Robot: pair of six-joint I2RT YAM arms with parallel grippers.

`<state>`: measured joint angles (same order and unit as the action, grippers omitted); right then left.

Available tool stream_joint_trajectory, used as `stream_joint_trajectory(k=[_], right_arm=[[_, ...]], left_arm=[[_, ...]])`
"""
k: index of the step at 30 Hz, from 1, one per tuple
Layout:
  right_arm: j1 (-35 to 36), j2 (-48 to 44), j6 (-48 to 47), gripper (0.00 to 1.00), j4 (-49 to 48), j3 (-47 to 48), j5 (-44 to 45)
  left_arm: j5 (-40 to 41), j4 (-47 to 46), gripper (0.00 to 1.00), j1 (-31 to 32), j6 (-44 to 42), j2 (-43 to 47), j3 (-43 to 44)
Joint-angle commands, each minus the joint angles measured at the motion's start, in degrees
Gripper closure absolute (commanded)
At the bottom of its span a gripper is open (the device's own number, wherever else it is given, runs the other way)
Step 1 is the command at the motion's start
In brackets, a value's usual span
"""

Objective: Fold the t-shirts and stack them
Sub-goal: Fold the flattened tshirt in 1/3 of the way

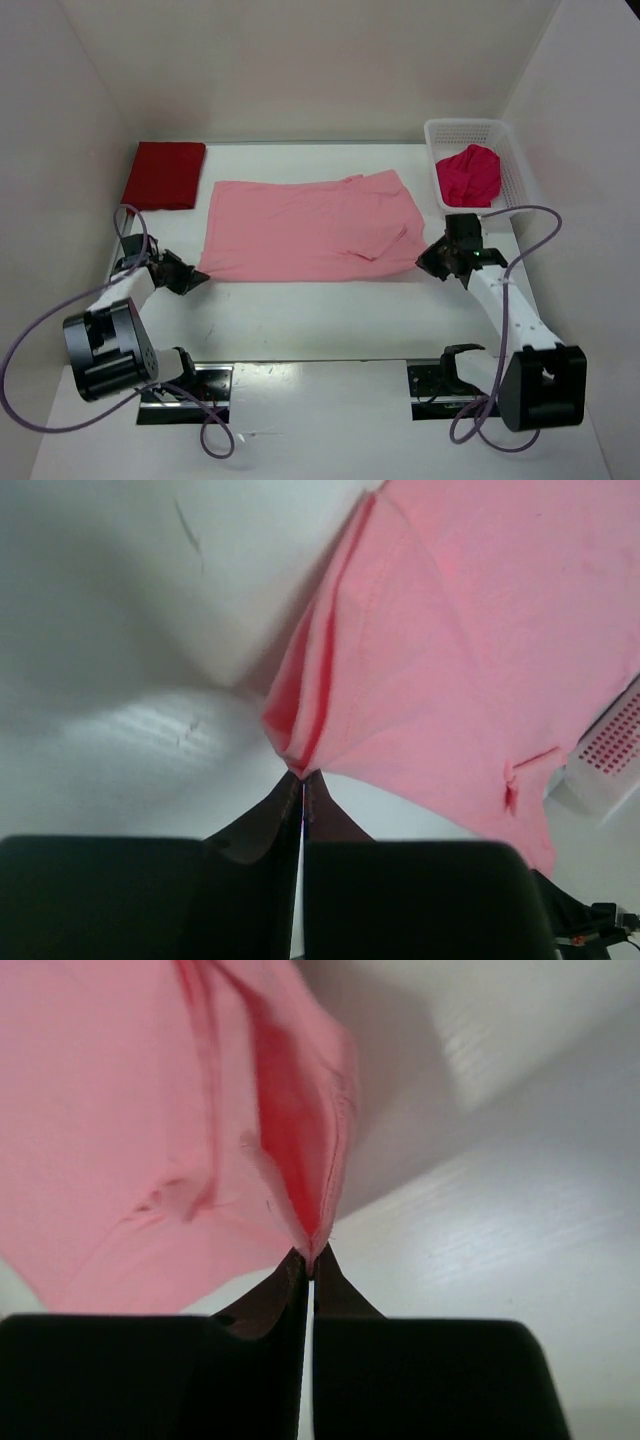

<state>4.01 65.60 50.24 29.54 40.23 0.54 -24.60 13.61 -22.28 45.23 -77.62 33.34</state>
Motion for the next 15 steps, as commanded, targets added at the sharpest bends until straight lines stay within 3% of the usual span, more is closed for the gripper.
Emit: stream_joint_trajectory(k=[1,3,5,6,7,9,10,11,13,15], right_arm=[[-0.4,-7.0,3.4,1.00,6.8,-0.9,-5.5],[-0.4,-9.2,3.4,1.00,9.9,-0.9,-7.1],[1.3,-14.3,4.2,0.93,12.4,-0.9,-7.1],[1.3,-15.4,4.9,0.87,13.1,0.3,-7.1],[1.8,-16.0,4.9,0.71,14.8,1.0,-6.4],[1.8,-16.0,3.6,0.58,16.0,3.3,-6.4],[1.8,-16.0,2.0,0.54,16.7,4.5,-6.4],[1.1,-16.0,1.0,0.52,17.3,5.6,-5.6],[1.1,-16.0,-1.5,0.52,17.3,8.4,-5.6],[1.1,-13.9,-3.1,0.56,15.3,9.1,-7.9]], left_arm=[[-3.6,6.0,0.98,-0.7,0.3,8.9,-1.9],[-4.7,9.8,0.96,-0.7,1.1,11.3,-2.6],[-6.2,12.0,0.96,-0.1,1.6,11.9,-2.6],[-6.2,12.8,0.88,-0.1,1.6,12.6,-2.6],[-5.7,13.5,0.80,-0.1,1.6,13.5,-1.5],[-4.4,15.6,0.55,-0.1,0.6,14.4,-0.3],[-4.4,15.6,0.30,-0.1,0.6,15.0,0.5],[-4.4,15.6,0.14,-0.1,0.6,15.0,1.0],[-1.9,16.1,0.00,-0.1,-0.8,15.0,3.2],[0.5,16.6,0.00,-0.1,-2.6,14.4,7.6]])
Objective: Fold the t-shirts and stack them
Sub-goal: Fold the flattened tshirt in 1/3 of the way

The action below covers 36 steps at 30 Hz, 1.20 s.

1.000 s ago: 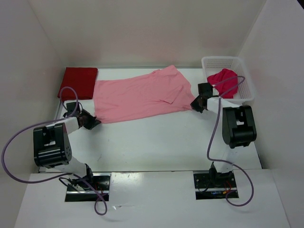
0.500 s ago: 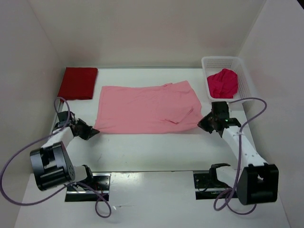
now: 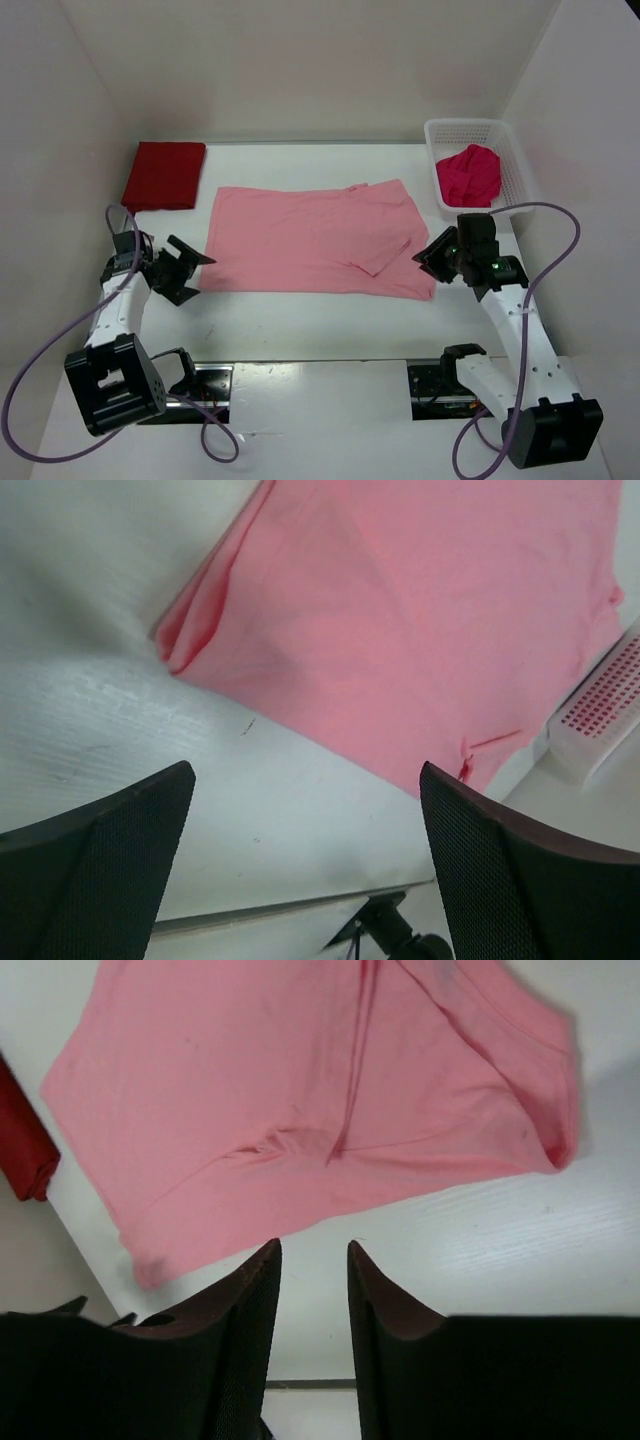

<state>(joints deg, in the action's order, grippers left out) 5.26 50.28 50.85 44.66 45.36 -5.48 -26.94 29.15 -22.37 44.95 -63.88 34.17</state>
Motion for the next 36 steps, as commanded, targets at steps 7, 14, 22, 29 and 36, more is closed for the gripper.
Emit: stream_joint_trajectory(k=[7,14,22,29,36], right_arm=[[10.3,16.3,-2.3,1.00,-18.0,-2.0,-4.6],[14.2,28.9,-1.8,0.82,-28.1,-2.9,-4.8],[14.2,33.1,-1.8,0.61,-29.9,-4.1,-0.9],[14.2,38.5,-2.4,0.58,-31.2,-3.0,-1.5],[14.2,38.5,-2.4,0.79,-31.7,-1.0,-2.0]], left_arm=[[2.1,-13.2,0.56,10.3,-0.2,-1.8,8.5],[6.2,-20.3,0.70,19.9,3.0,-8.6,2.6],[9.2,-22.6,0.69,19.9,2.5,-11.2,1.4],[8.7,-23.7,0.68,19.9,1.9,-13.8,1.4],[9.7,-23.7,0.68,19.9,1.9,-15.0,1.4]])
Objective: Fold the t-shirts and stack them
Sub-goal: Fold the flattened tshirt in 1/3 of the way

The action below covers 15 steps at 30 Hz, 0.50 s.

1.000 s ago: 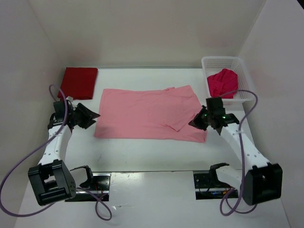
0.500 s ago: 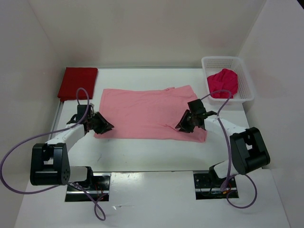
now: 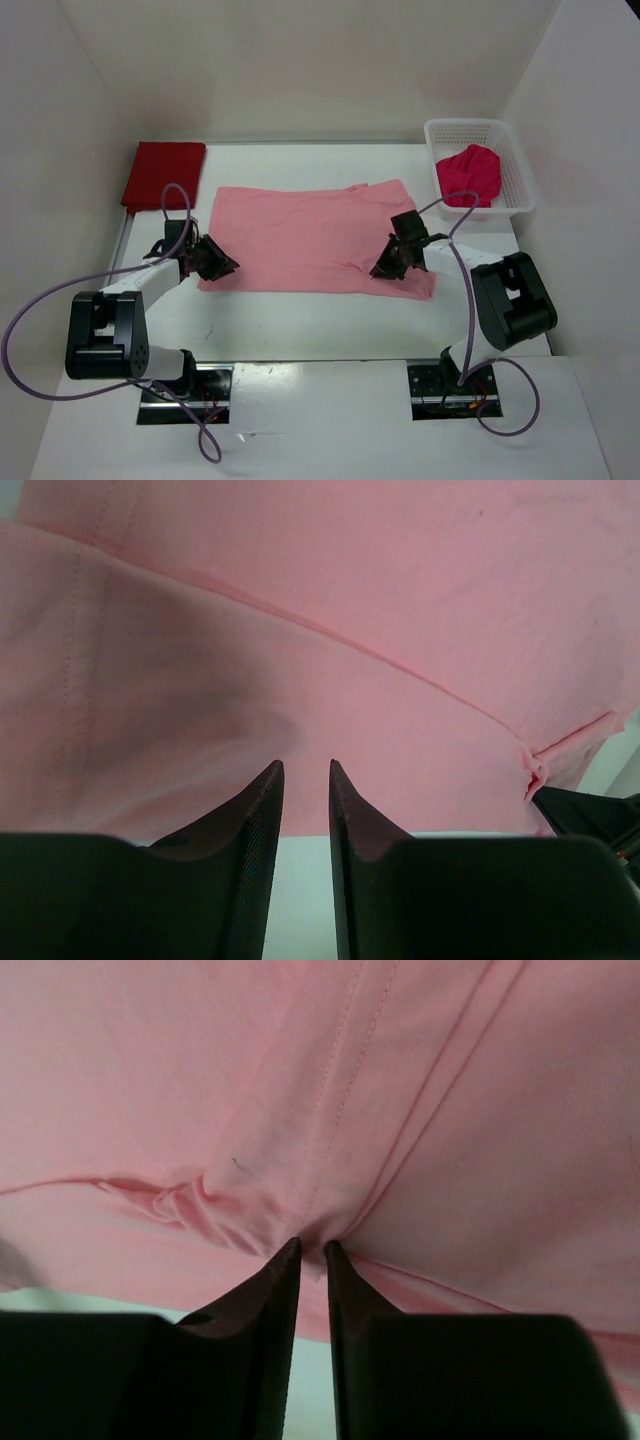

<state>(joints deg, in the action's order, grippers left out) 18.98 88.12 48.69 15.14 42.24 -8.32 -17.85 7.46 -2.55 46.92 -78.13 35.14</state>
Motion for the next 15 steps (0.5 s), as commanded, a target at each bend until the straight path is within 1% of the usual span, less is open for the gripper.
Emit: stream_joint_trajectory(k=[1,2,4,5,7,13,15], right_arm=[[0.4,1.2,-0.3,0.82,-2.2,2.8,0.8],[0.4,1.2,-0.3,0.86,-2.2,3.7,0.8],[0.4,3.3,-0.3,0.91,-2.2,4.7,0.3],[0.4,4.1,-0.3,0.95,-2.2,6.3,0.3],[0.4,5.2,-0.8,0.97,-2.2,7.8,0.3],[0.4,10.1,-2.5,0.97,-0.9,15.8,0.3],[0.4,13.2,-3.1,0.97,-0.3,20.5,0.8]], left_arm=[[0.6,-2.0,0.68,0.1,-0.1,-0.7,0.5],[0.6,-2.0,0.68,0.1,-0.1,-0.7,0.5],[0.6,-2.0,0.68,0.1,-0.1,-0.7,0.5],[0.6,-2.0,0.68,0.1,-0.1,-0.7,0.5],[0.6,-2.0,0.68,0.1,-0.1,-0.7,0.5],[0.6,-2.0,0.67,0.1,0.5,-0.2,1.0],[0.6,-2.0,0.67,0.1,1.0,-0.2,1.0]])
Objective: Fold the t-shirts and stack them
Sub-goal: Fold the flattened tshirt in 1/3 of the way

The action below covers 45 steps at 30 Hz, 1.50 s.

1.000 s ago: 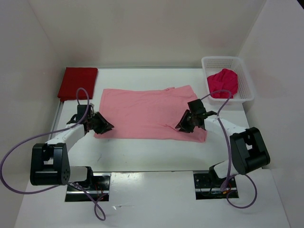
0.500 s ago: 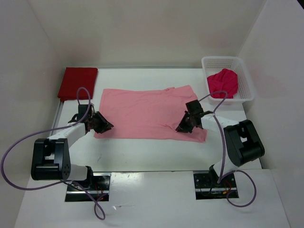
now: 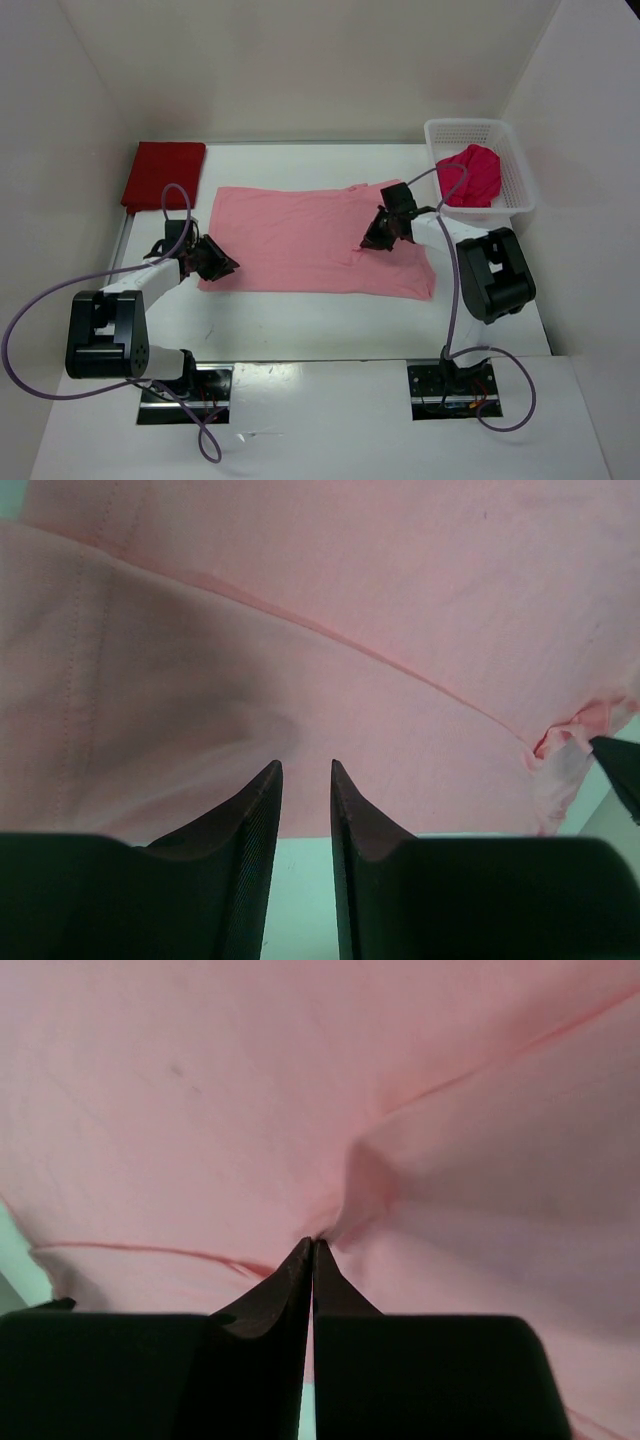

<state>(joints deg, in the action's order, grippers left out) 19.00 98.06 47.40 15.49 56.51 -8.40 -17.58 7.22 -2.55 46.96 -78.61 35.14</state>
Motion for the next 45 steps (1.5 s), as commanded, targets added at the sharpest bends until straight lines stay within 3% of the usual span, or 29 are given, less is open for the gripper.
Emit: stream_joint_trajectory(k=[1,4,5,7,11,12,15,16,20,26,31,41,45], right_arm=[[0.4,4.3,-2.5,0.97,-0.6,7.5,0.9],[0.4,6.6,-2.5,0.78,-0.6,11.7,1.5],[0.4,6.6,-2.5,0.67,-0.6,12.6,1.5],[0.4,5.7,-3.2,0.63,0.9,14.8,0.9],[2.3,-2.2,-5.1,0.63,1.9,9.9,0.9],[2.8,-5.0,-5.1,0.75,1.9,8.1,0.4],[7.0,-6.5,-4.6,0.98,1.9,1.9,0.4],[8.5,-5.7,-4.6,1.00,1.4,0.8,0.4],[14.7,-1.8,-2.9,1.00,-0.1,-0.4,-0.2],[17.4,2.0,-2.4,1.00,-1.5,0.1,2.2],[19.4,2.5,-1.3,1.00,-2.0,-4.9,2.3],[23.1,-4.1,-0.1,1.00,0.9,-13.3,-0.3],[23.1,-9.5,0.6,0.94,4.1,-13.1,-2.9]], left_arm=[[0.4,-1.8,0.67,0.1,0.9,0.8,1.0],[0.4,-1.2,0.67,0.1,1.5,2.0,1.0],[0.4,-0.7,0.67,0.1,1.5,2.0,1.6],[-0.2,-0.2,0.67,0.1,0.7,3.3,2.5],[2.9,3.9,0.67,5.5,-1.5,4.7,6.6],[2.9,3.9,0.67,8.4,-2.1,4.0,8.0],[3.6,4.5,0.67,13.6,-1.6,1.2,9.1],[4.4,3.8,0.67,17.5,-1.6,0.3,9.7],[4.5,2.0,0.68,22.9,0.4,-4.3,10.5],[3.4,1.3,0.68,23.7,-0.2,-11.4,9.3],[0.8,6.2,0.66,23.7,-0.2,-12.8,5.3],[-0.4,13.0,0.63,23.7,1.5,0.6,-4.5],[-1.7,15.2,0.63,23.7,3.8,8.2,-5.6]])
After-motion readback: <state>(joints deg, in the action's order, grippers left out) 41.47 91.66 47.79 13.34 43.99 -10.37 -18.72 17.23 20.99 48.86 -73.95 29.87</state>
